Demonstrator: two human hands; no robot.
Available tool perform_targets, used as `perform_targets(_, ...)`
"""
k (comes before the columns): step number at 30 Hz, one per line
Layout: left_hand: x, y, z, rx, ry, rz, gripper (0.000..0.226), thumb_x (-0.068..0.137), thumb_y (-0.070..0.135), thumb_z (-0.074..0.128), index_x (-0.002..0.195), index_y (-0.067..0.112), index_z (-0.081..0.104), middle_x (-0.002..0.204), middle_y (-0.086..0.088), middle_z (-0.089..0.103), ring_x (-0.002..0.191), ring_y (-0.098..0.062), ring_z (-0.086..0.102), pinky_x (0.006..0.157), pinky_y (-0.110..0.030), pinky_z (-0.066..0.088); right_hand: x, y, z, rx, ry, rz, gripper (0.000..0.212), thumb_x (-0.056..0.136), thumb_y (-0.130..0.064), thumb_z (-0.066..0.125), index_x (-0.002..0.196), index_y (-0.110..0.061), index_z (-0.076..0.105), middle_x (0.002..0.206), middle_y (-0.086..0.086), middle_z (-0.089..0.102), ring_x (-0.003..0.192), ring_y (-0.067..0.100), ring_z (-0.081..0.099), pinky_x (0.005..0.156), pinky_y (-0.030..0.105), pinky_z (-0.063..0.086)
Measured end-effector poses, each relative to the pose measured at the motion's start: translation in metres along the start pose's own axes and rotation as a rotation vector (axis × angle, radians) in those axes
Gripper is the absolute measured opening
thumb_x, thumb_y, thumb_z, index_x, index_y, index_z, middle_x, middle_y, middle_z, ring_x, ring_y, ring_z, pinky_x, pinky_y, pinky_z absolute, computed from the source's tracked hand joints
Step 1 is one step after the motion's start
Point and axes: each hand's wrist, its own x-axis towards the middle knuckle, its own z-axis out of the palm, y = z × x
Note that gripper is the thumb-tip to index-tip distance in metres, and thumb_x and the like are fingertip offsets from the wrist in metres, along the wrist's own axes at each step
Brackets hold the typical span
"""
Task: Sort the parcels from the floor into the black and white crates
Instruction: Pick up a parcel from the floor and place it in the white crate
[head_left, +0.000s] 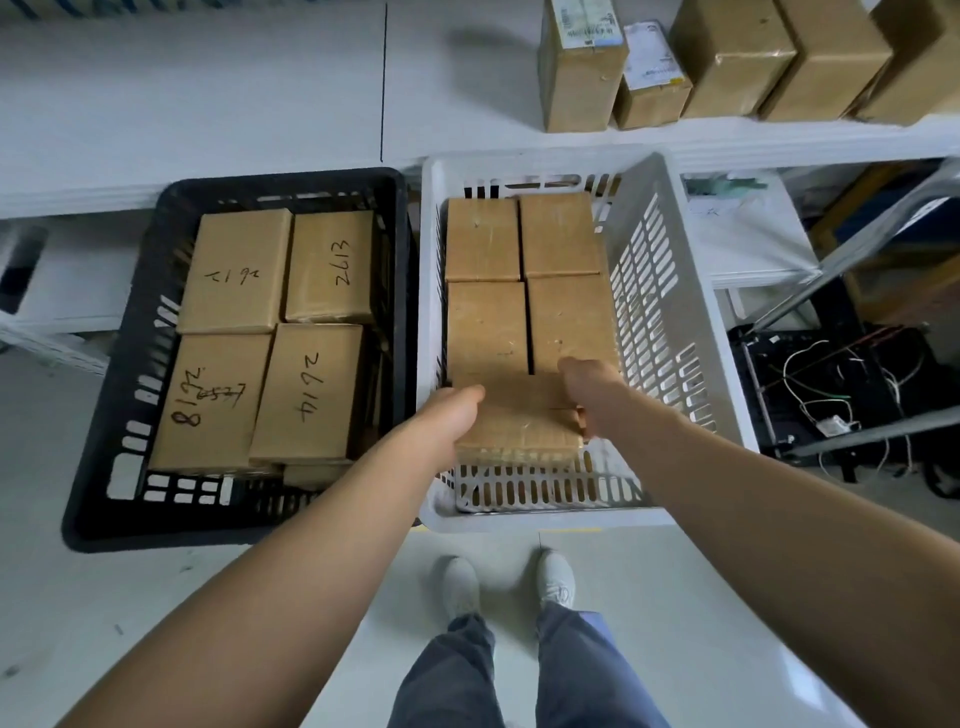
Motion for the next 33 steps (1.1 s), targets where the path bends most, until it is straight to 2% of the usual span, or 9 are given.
perform_targets(5, 0.003, -0.002, -0.005, 0.042, -0.113, -0.094, 0.070, 0.095, 0.045, 0.050, 0.150, 0.017, 0.018, 0.157, -0.012, 0.020, 0.141, -0.036, 0.027, 0.110, -0.054, 0.029, 0.002, 0.001, -0.013, -0.141, 0.019, 0.127, 0.029, 0.092, -0.030, 0.040, 0.105, -0.007, 0.053, 0.114, 0.017, 0.061, 0.089, 0.028, 0.058, 0.083, 0.043, 0.051)
perform_targets(8, -0.001, -0.006, -0.004, 0.053, -0.179, -0.183, 0.078, 0.095, 0.047, 0.048, 0.152, 0.013, 0.007, 0.159, -0.015, 0.011, 0.144, -0.036, 0.018, 0.111, -0.055, 0.024, 0.002, 0.004, -0.018, -0.304, -0.040, 0.097, 0.027, 0.095, -0.030, 0.039, 0.103, -0.007, 0.049, 0.102, 0.013, 0.059, 0.085, 0.032, 0.060, 0.082, 0.047, 0.054)
perform_targets(12, -0.001, -0.012, 0.005, 0.057, -0.195, -0.231, 0.076, 0.098, 0.044, 0.044, 0.152, 0.011, 0.003, 0.159, -0.015, 0.005, 0.146, -0.034, 0.010, 0.115, -0.052, 0.018, -0.001, 0.005, -0.014, -0.552, -0.086, 0.224, 0.034, 0.100, -0.016, 0.033, 0.117, 0.004, 0.055, 0.116, 0.022, 0.062, 0.100, 0.036, 0.064, 0.089, 0.045, 0.053)
perform_targets(14, -0.003, -0.011, 0.011, 0.064, -0.182, -0.245, 0.073, 0.099, 0.043, 0.041, 0.152, 0.009, 0.003, 0.159, -0.015, 0.004, 0.146, -0.032, 0.009, 0.114, -0.050, 0.016, 0.003, 0.007, -0.016, -0.530, -0.105, 0.182, 0.035, 0.100, -0.016, 0.034, 0.122, 0.002, 0.053, 0.122, 0.022, 0.059, 0.105, 0.037, 0.062, 0.090, 0.046, 0.053)
perform_targets(18, -0.008, -0.010, 0.013, 0.042, -0.214, -0.310, 0.073, 0.101, 0.043, 0.037, 0.149, -0.003, 0.006, 0.158, -0.018, 0.010, 0.145, -0.031, 0.016, 0.114, -0.044, 0.019, 0.002, 0.015, -0.027, -0.398, -0.127, 0.056, 0.016, 0.098, -0.026, 0.040, 0.104, -0.014, 0.049, 0.125, 0.021, 0.058, 0.073, 0.028, 0.060, 0.067, 0.039, 0.054)
perform_targets(20, -0.012, -0.009, 0.015, 0.043, -0.232, -0.315, 0.074, 0.101, 0.040, 0.038, 0.147, -0.008, 0.008, 0.157, -0.022, 0.012, 0.145, -0.033, 0.017, 0.114, -0.044, 0.021, 0.005, 0.018, -0.031, -0.352, -0.113, 0.071, 0.021, 0.097, -0.027, 0.042, 0.109, -0.014, 0.053, 0.125, 0.021, 0.058, 0.067, 0.026, 0.054, 0.058, 0.034, 0.050)
perform_targets(22, -0.014, -0.007, 0.020, 0.038, -0.256, -0.306, 0.072, 0.101, 0.038, 0.040, 0.145, -0.011, 0.011, 0.155, -0.024, 0.018, 0.142, -0.034, 0.024, 0.111, -0.044, 0.026, 0.006, 0.020, -0.038, -0.363, -0.093, 0.064, 0.035, 0.095, -0.027, 0.044, 0.124, -0.008, 0.053, 0.125, 0.021, 0.058, 0.071, 0.028, 0.058, 0.051, 0.031, 0.047)
perform_targets(26, -0.015, -0.003, 0.032, 0.069, -0.293, -0.288, 0.072, 0.100, 0.038, 0.043, 0.145, -0.012, 0.015, 0.153, -0.028, 0.021, 0.140, -0.038, 0.027, 0.109, -0.047, 0.030, 0.007, 0.017, -0.053, -0.412, -0.049, 0.057, 0.039, 0.095, -0.024, 0.043, 0.129, -0.006, 0.051, 0.126, 0.019, 0.058, 0.107, 0.038, 0.061, 0.051, 0.030, 0.046)
perform_targets(33, -0.008, 0.001, 0.040, 0.095, -0.307, -0.317, 0.073, 0.099, 0.040, 0.045, 0.144, -0.012, 0.019, 0.151, -0.030, 0.024, 0.139, -0.041, 0.029, 0.110, -0.052, 0.032, 0.010, 0.020, -0.065, -0.509, -0.023, 0.039, 0.038, 0.097, -0.025, 0.040, 0.126, -0.004, 0.052, 0.124, 0.020, 0.059, 0.108, 0.036, 0.061, 0.045, 0.028, 0.041)
